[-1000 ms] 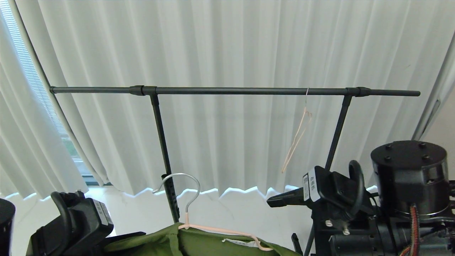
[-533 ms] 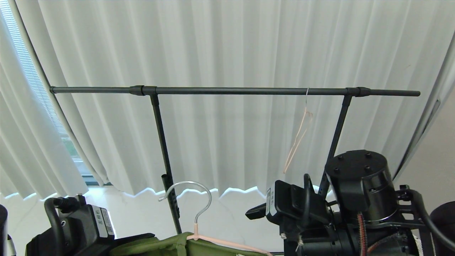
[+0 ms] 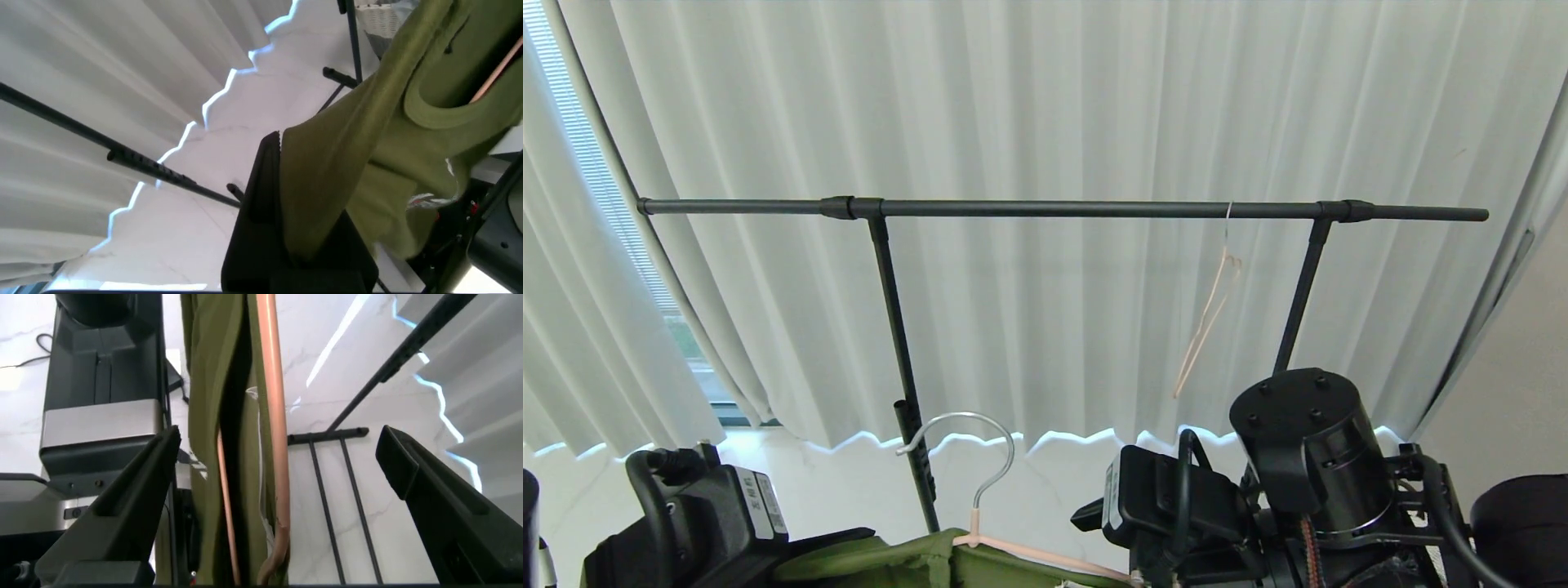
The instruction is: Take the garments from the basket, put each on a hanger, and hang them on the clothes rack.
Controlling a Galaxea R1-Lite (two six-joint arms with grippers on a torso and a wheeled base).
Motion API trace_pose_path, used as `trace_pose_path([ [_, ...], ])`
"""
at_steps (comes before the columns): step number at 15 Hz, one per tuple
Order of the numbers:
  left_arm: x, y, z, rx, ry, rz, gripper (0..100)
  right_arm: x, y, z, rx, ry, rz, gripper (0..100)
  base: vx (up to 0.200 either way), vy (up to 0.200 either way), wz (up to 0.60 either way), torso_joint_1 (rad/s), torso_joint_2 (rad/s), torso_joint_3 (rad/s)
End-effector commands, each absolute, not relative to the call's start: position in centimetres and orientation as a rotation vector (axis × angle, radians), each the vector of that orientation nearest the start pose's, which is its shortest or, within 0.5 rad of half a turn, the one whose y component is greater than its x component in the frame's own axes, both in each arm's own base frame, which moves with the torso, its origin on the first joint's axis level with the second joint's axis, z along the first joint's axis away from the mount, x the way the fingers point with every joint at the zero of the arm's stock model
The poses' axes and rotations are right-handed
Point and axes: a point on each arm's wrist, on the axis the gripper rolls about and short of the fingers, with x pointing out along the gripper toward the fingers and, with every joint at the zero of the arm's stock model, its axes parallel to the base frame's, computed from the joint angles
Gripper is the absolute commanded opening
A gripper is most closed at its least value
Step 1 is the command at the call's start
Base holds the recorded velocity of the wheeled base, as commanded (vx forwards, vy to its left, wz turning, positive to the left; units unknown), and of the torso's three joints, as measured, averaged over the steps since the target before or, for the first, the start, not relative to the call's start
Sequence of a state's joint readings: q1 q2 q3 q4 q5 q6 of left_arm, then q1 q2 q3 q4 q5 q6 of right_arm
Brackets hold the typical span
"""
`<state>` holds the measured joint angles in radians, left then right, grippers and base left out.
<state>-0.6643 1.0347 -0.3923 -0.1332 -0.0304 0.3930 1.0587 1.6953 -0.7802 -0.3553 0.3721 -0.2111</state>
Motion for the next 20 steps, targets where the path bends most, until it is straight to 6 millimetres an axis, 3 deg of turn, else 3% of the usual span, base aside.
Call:
trace_pose_path([
  [1,9.5,-7.5,16.4,0.531,0.356,-0.772,0,13.4,25.8,15.0,-0.378,0.432,1.453,100,0.000,0.000,0.00,0.000,0.00,0.000],
  [3,9.5,-7.5,16.4,0.530,0.351,-0.771,0,13.4,25.8,15.0,-0.379,0.432,1.451,100,0.000,0.000,0.00,0.000,0.00,0.000],
  [4,9.5,-7.5,16.4,0.530,0.353,-0.771,0,13.5,25.8,15.0,-0.379,0.432,1.450,0,0.000,0.000,0.00,0.000,0.00,0.000],
  [14,9.4,-7.5,16.4,0.523,0.350,-0.771,0,13.5,25.5,15.2,-0.388,0.421,1.423,0,0.000,0.000,0.00,0.000,0.00,0.000],
  [15,9.4,-7.4,16.3,0.523,0.354,-0.771,100,13.4,25.4,15.3,-0.388,0.415,1.423,0,0.000,0.000,0.00,0.000,0.00,0.000],
  [20,9.0,-7.2,15.8,0.526,0.364,-0.772,100,13.1,23.4,17.1,-0.385,0.420,1.400,0,0.000,0.000,0.00,0.000,0.00,0.000],
])
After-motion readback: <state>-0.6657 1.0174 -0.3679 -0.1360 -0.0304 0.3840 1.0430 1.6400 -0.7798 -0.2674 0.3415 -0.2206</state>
